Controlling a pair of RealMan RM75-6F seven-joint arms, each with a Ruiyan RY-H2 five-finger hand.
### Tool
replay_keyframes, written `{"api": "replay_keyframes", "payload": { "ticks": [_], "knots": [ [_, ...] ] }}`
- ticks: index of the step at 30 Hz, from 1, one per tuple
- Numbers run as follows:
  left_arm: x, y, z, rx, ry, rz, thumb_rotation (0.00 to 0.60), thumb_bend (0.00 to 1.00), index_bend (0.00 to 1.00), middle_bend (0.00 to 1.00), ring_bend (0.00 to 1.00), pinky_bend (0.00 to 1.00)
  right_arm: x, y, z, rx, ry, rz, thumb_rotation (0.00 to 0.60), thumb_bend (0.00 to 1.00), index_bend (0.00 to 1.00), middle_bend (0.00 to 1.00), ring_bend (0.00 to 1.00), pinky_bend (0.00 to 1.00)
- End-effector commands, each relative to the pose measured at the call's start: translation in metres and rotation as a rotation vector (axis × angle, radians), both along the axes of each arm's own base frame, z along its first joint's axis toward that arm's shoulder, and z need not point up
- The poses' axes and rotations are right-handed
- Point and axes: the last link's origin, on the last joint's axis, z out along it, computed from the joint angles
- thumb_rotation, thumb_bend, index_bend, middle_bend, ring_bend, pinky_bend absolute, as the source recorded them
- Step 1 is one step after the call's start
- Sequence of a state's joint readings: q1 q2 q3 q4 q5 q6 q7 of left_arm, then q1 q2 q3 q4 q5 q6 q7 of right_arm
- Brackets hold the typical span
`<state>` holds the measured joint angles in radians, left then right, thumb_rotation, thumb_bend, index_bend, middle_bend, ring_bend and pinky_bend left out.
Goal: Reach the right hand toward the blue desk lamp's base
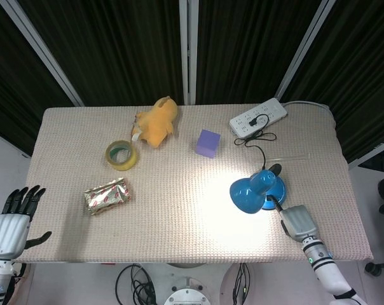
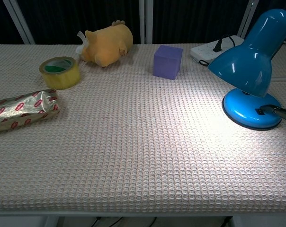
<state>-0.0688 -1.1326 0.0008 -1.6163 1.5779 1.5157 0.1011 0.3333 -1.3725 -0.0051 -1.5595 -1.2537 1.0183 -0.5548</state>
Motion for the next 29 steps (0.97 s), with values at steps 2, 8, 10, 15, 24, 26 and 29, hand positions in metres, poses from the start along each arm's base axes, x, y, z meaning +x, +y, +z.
{"api": "replay_keyframes", "payload": {
  "ticks": [2, 8, 10, 15, 24, 26, 29],
  "knots": [
    [0.0, 0.0, 0.0, 0.001, 0.0, -0.001, 0.6, 0.1, 0.06, 0.03, 0.0, 0.0, -0.001, -0.002, -0.003, 0.006, 0.007, -0.005, 0.6, 0.54, 0.0, 1.0, 0.88, 0.93],
    [0.0, 0.0, 0.002, 0.006, -0.001, -0.001, 0.6, 0.1, 0.06, 0.03, 0.0, 0.0, 0.004, -0.005, 0.004, -0.03, -0.016, 0.002, 0.6, 0.54, 0.0, 1.0, 0.88, 0.93],
    [0.0, -0.001, 0.002, 0.007, -0.001, -0.001, 0.6, 0.1, 0.06, 0.03, 0.0, 0.0, 0.006, -0.002, 0.015, -0.07, -0.039, 0.012, 0.6, 0.54, 0.0, 1.0, 0.88, 0.93],
    [0.001, -0.001, 0.003, 0.009, -0.004, -0.005, 0.6, 0.1, 0.06, 0.03, 0.0, 0.0, 0.005, 0.015, 0.066, -0.241, -0.116, 0.035, 0.6, 0.52, 0.0, 0.98, 0.87, 0.9],
    [0.003, 0.003, 0.005, 0.004, 0.002, -0.005, 0.6, 0.1, 0.06, 0.03, 0.0, 0.0, -0.033, 0.052, 0.155, -0.543, -0.194, 0.117, 0.6, 0.07, 0.0, 0.0, 0.0, 0.17],
    [0.002, 0.004, 0.004, -0.001, 0.005, -0.003, 0.6, 0.1, 0.06, 0.03, 0.0, 0.0, -0.04, 0.055, 0.164, -0.577, -0.194, 0.09, 0.6, 0.06, 0.0, 0.0, 0.0, 0.11],
    [0.003, 0.006, 0.004, -0.005, 0.009, -0.005, 0.6, 0.1, 0.06, 0.03, 0.0, 0.0, -0.046, 0.058, 0.169, -0.593, -0.164, 0.046, 0.6, 0.06, 0.0, 0.0, 0.0, 0.04]
  ]
}}
